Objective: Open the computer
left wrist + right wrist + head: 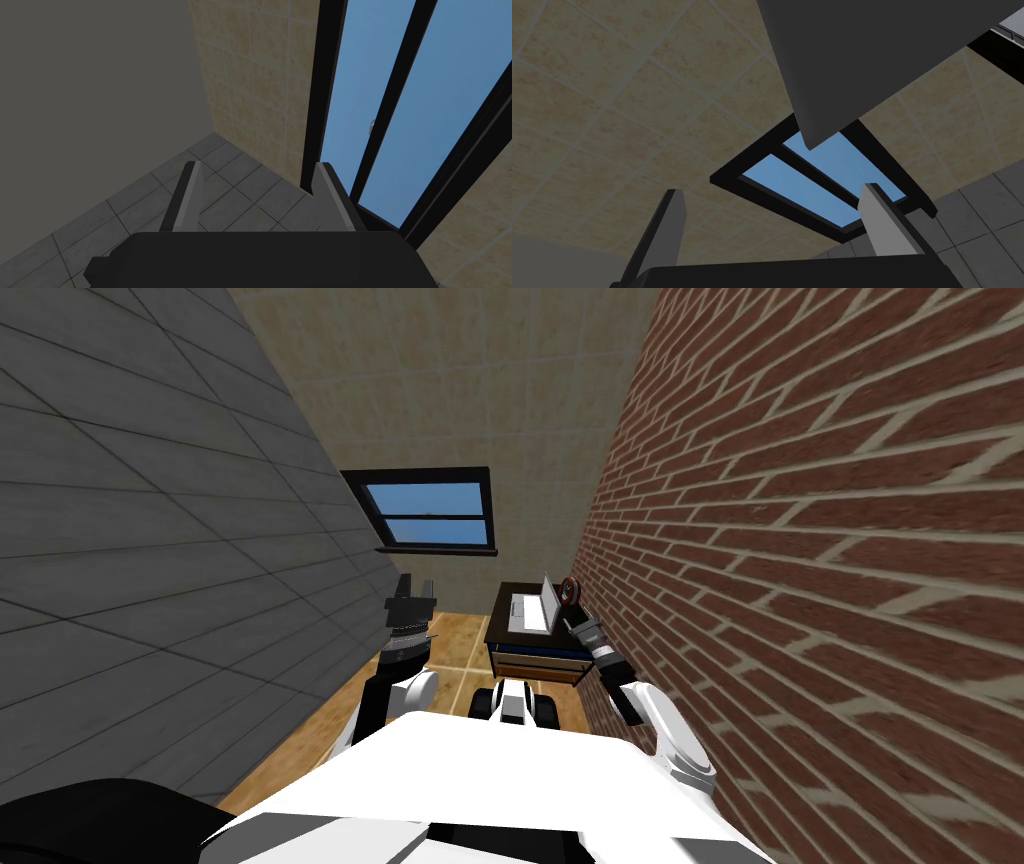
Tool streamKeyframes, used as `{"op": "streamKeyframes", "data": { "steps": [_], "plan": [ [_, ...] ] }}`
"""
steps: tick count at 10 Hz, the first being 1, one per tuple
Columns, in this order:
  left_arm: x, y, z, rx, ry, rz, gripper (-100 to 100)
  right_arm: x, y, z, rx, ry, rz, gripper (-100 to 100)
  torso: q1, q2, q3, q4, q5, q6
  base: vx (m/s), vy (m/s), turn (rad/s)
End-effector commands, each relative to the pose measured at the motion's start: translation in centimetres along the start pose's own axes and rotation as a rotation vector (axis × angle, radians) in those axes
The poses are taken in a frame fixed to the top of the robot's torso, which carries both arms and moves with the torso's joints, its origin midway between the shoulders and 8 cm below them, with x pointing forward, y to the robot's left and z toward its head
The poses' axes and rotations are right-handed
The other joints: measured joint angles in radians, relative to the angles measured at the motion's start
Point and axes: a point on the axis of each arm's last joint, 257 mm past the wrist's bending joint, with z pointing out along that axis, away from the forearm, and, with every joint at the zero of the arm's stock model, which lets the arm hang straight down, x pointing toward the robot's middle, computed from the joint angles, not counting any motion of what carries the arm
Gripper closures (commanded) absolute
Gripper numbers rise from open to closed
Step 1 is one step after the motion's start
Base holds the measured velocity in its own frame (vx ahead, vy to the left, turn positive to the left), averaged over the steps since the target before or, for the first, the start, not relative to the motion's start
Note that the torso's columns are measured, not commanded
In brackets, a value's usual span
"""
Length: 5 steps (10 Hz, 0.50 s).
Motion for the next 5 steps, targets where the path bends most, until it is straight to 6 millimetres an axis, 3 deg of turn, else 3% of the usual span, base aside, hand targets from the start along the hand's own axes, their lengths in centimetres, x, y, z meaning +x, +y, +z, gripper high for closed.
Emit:
{"op": "streamKeyframes", "data": {
  "steps": [1, 5],
  "plan": [
    [0.0, 0.0, 0.0, 0.000, 0.000, 0.000, 0, 1.2, 0.8, 0.2, -0.015, 0.037, -0.092, -100, 0.000, 0.001, 0.000, 0.000, 0.000, 0.000, 0.050, 0.022, -0.010],
    [0.0, 0.0, 0.0, 0.000, 0.000, 0.000, 0, 3.1, 2.6, 0.6, -0.030, 0.105, -0.218, -100, 0.001, 0.000, 0.000, 0.000, 0.000, 0.000, 0.057, 0.037, -0.015]
  ]
}}
